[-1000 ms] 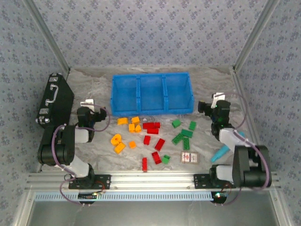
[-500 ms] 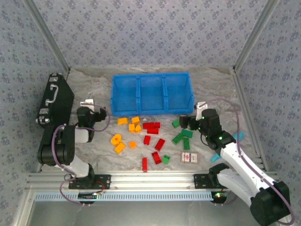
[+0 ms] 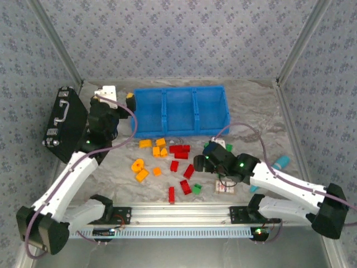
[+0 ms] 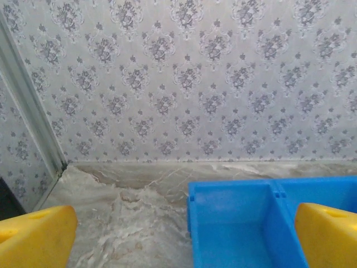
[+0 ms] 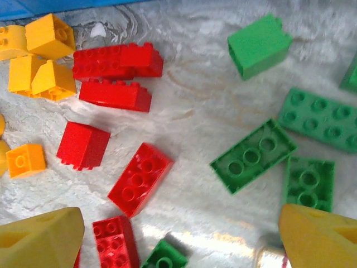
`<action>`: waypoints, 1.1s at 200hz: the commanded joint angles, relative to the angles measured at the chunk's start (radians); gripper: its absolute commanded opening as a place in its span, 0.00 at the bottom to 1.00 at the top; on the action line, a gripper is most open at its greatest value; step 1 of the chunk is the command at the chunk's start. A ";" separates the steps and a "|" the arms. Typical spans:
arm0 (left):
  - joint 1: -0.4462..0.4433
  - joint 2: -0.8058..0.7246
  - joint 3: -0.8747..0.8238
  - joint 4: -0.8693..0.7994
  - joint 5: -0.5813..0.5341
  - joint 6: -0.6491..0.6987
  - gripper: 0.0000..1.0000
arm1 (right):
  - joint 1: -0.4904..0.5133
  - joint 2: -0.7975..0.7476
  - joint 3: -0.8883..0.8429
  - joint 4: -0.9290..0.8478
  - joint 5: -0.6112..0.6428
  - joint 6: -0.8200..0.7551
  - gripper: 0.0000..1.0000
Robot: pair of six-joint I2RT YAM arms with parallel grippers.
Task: Sort the legos into containers by color
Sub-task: Pick up the lego from the bottom-center of the table.
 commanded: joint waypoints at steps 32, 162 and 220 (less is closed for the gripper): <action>-0.124 -0.110 0.024 -0.492 0.189 0.072 1.00 | 0.132 0.225 0.101 -0.095 0.086 0.346 0.89; -0.203 -0.574 -0.174 -0.668 0.500 0.110 1.00 | 0.185 0.707 0.450 -0.206 0.063 0.430 0.88; -0.203 -0.691 -0.222 -0.731 0.492 0.140 1.00 | 0.184 0.742 0.444 -0.214 0.063 0.499 0.79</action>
